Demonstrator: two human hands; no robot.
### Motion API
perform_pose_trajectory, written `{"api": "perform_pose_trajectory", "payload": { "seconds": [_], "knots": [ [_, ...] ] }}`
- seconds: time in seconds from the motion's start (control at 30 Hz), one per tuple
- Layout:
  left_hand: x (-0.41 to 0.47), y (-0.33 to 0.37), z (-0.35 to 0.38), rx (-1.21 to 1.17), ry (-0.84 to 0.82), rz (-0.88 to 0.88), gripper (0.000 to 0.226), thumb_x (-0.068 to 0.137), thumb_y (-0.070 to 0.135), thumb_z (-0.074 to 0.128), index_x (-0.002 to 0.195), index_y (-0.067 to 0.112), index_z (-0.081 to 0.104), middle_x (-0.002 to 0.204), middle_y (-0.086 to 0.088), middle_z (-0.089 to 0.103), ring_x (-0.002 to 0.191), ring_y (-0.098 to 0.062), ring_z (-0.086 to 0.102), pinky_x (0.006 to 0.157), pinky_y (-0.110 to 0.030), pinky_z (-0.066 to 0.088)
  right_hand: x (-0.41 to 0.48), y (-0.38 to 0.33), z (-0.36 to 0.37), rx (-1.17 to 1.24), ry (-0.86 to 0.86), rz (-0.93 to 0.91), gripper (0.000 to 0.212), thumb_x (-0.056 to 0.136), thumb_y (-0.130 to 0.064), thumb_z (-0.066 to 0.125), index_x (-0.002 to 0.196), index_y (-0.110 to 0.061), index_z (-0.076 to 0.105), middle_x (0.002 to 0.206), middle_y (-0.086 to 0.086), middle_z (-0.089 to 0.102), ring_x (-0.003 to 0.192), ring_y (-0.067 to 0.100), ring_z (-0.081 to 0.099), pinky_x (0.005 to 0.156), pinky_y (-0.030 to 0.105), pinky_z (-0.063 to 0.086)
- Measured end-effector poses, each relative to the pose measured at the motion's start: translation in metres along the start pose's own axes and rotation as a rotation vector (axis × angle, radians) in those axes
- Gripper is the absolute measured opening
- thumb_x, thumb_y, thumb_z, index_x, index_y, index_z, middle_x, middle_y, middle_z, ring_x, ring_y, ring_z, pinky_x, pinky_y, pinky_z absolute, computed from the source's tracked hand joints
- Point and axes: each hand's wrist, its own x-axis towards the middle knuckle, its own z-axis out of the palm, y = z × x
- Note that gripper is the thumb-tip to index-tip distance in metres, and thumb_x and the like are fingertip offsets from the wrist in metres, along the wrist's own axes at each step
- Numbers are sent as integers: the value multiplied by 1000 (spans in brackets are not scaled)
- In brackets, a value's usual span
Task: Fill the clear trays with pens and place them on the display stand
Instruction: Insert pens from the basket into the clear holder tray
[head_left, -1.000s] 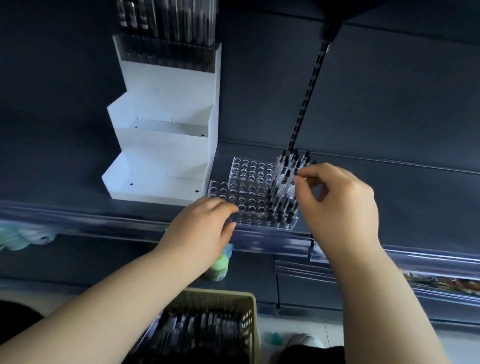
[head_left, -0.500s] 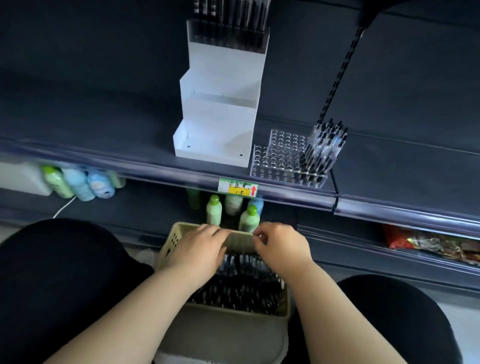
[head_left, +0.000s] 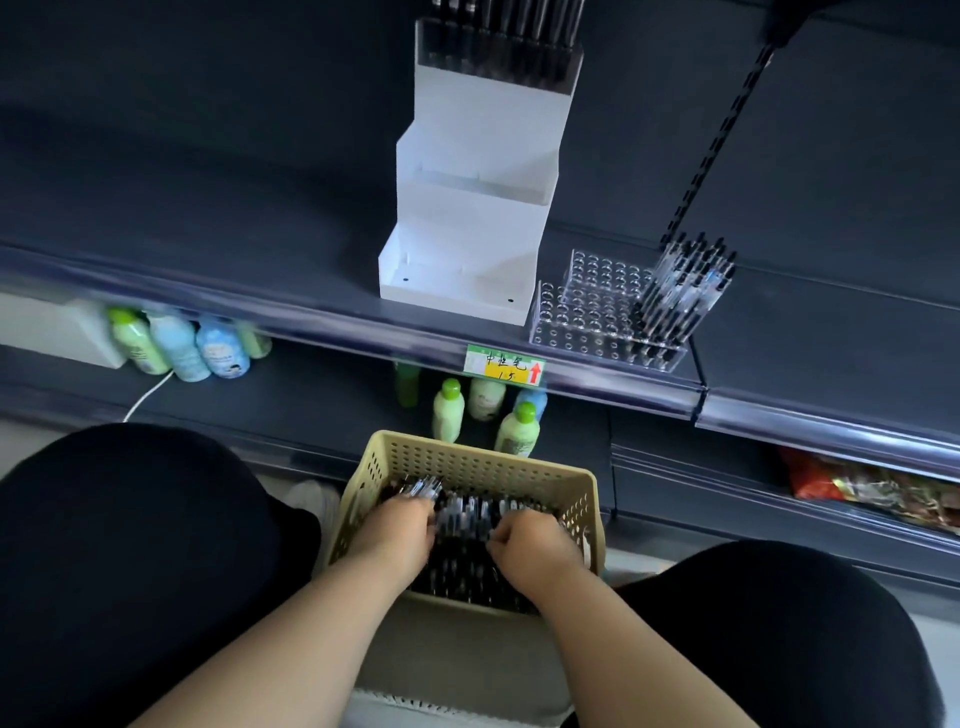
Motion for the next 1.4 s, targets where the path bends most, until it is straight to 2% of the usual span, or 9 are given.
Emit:
{"api": "perform_pose_trajectory", "payload": {
  "seconds": [0.1, 0.3, 0.5, 0.67, 0.83, 1.1, 1.17, 1.23, 1.4],
  "knots": [
    [7, 4, 4, -40, -41, -62, 22, 93, 29, 50, 110, 18, 60, 112, -6, 62, 101, -23, 59, 79, -28, 45, 9, -8, 8, 92, -24, 21, 24, 89, -35, 57, 105, -20, 65, 106, 3, 65, 96, 22, 61, 83, 31, 51],
    [18, 12, 18, -56, -143, -165, 37, 93, 41, 47, 117, 15, 57, 120, -7, 60, 110, -25, 57, 88, -33, 47, 28, -21, 21, 45, -83, 101, 38, 88, -45, 57, 108, -13, 60, 110, 8, 64, 101, 26, 60, 78, 28, 46],
    [24, 13, 23, -204, -223, -284, 37, 95, 40, 45, 109, 11, 63, 111, -9, 66, 101, -25, 62, 78, -27, 45, 45, -20, 18, 58, -173, 112, 42, 91, -43, 53, 108, -4, 59, 112, 14, 63, 103, 29, 60, 84, 31, 46],
    [27, 16, 21, -221, -270, -254, 44, 95, 44, 40, 108, 9, 65, 109, -12, 66, 99, -27, 62, 76, -27, 44, 49, -19, 19, 109, -224, 131, 34, 91, -36, 53, 103, -5, 61, 102, 13, 65, 99, 29, 62, 75, 29, 45],
    [24, 22, 20, -156, -219, -224, 43, 96, 43, 39, 112, 10, 60, 115, -10, 63, 104, -27, 60, 80, -30, 46, 47, -21, 19, 115, -231, 134, 25, 91, -27, 50, 96, -6, 62, 104, 16, 66, 87, 25, 62, 70, 28, 46],
    [24, 22, 21, -198, -275, -215, 49, 95, 51, 36, 118, 16, 62, 116, -11, 65, 105, -27, 61, 84, -29, 46, 40, -24, 23, 31, -219, 130, 21, 87, -14, 48, 101, -5, 60, 105, 17, 66, 97, 32, 64, 76, 33, 49],
    [26, 20, 20, -265, -297, -225, 45, 96, 46, 40, 120, 14, 61, 118, -12, 64, 108, -27, 60, 86, -29, 45, 39, -23, 21, 64, -243, 127, 13, 87, -17, 51, 86, -6, 59, 91, 14, 65, 87, 28, 63, 71, 29, 47],
    [25, 18, 18, -331, -295, -251, 43, 96, 41, 43, 118, 10, 61, 117, -14, 64, 107, -28, 60, 85, -29, 45, 37, -23, 19, 151, -254, 135, 22, 85, -23, 55, 67, -11, 49, 70, 7, 56, 73, 23, 58, 63, 26, 44],
    [16, 12, 13, -554, -235, -273, 44, 97, 43, 42, 105, 7, 66, 107, -14, 66, 100, -27, 61, 69, -26, 40, 26, -22, 7, 332, -306, 205, 31, 87, -38, 52, 71, -12, 51, 60, 5, 53, 51, 17, 48, 49, 22, 37]
  ]
}}
